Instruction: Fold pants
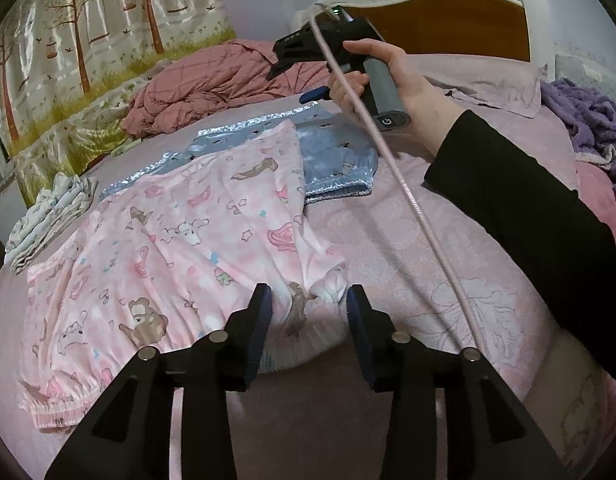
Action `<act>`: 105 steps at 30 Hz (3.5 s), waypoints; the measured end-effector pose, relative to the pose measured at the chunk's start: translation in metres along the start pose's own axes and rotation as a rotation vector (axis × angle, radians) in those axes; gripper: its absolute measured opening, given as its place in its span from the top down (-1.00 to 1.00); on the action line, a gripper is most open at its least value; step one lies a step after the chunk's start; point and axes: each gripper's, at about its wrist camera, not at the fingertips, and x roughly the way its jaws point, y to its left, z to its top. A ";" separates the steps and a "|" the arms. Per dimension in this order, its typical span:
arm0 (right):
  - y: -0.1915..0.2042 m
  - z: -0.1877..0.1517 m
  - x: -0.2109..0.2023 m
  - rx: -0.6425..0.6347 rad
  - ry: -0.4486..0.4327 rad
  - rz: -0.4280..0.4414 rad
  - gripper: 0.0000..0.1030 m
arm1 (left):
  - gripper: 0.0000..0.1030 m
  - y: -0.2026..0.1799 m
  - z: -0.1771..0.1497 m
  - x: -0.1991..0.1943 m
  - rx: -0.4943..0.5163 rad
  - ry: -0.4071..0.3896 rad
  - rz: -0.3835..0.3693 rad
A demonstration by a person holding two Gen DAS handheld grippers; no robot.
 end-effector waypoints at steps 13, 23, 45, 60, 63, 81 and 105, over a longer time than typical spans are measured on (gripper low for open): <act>-0.004 -0.015 0.044 -0.032 0.176 -0.126 0.07 | 0.14 -0.006 0.007 0.009 0.002 0.020 0.008; 0.003 -0.025 0.062 -0.073 0.227 -0.170 0.91 | 0.12 -0.008 0.009 0.010 -0.012 0.023 -0.032; -0.007 -0.003 0.005 0.024 -0.032 -0.183 0.95 | 0.81 -0.007 0.004 -0.009 0.009 -0.048 -0.056; -0.024 -0.008 0.004 0.021 -0.011 -0.403 0.93 | 0.06 -0.004 -0.012 -0.040 0.008 -0.115 -0.077; -0.011 -0.010 -0.008 -0.036 -0.083 -0.420 0.44 | -0.13 0.016 -0.023 -0.067 -0.010 -0.170 0.031; 0.145 -0.193 -0.098 -0.343 -0.157 -0.213 -0.09 | 0.19 0.188 -0.089 -0.081 -0.683 -0.031 -0.007; 0.161 -0.260 -0.071 -0.462 -0.038 -0.204 -0.09 | 0.90 0.199 -0.095 -0.095 -0.783 -0.054 -0.038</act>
